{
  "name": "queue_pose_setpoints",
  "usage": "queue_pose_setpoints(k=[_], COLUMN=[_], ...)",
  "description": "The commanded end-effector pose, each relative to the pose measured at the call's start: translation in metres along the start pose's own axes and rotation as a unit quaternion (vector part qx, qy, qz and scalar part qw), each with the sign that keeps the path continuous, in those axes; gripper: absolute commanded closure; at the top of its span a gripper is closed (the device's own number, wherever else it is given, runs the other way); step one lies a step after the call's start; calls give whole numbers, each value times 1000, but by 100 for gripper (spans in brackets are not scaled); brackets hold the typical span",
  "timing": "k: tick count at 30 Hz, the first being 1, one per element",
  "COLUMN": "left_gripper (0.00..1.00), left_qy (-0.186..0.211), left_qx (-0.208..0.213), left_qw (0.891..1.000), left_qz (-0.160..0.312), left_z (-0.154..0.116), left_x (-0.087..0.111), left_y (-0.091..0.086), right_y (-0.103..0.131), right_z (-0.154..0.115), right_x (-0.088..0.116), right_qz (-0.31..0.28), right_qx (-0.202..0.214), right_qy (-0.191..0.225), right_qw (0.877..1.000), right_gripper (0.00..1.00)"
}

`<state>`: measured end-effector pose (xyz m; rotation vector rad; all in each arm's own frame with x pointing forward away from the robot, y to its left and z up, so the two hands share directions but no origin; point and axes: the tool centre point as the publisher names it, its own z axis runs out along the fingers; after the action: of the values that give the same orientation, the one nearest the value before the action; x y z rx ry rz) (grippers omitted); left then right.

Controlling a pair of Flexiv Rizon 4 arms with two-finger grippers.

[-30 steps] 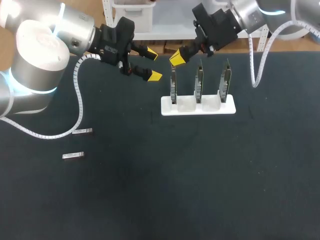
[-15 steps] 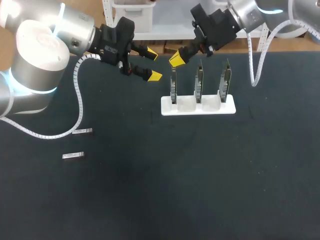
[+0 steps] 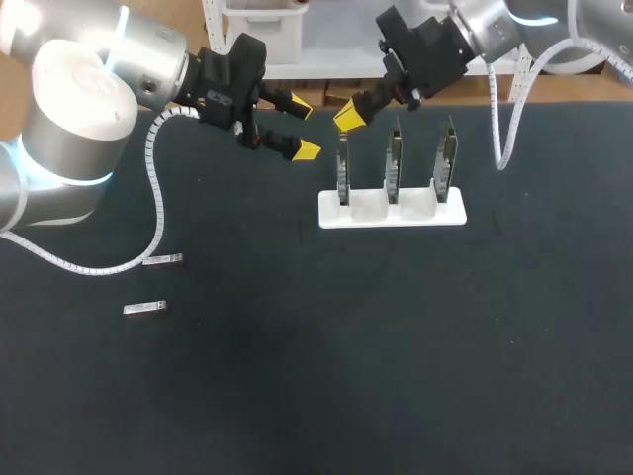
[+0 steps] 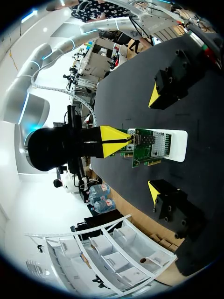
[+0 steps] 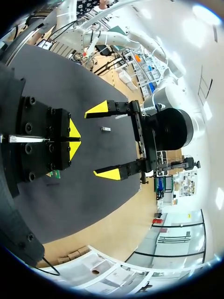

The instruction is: Pick up the optical module with the left hand, and insert it into the network port with the right hand.

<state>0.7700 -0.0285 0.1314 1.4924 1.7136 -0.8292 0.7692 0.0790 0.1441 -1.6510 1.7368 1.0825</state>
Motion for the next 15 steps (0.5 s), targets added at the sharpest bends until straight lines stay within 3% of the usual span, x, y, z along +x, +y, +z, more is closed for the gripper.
queue_pose_setpoints(k=[1, 15], left_gripper=[0, 0], left_qy=[1, 1], left_qx=[1, 1], left_qw=[1000, 1000], left_qz=[0, 0], left_z=[1, 1], left_x=[0, 0], left_y=[1, 1], right_y=[-1, 1], right_z=[1, 2], right_x=[1, 4], right_qz=[1, 11], right_qx=[-2, -3], right_qy=[1, 6], right_qw=[1000, 1000], right_gripper=[100, 100])
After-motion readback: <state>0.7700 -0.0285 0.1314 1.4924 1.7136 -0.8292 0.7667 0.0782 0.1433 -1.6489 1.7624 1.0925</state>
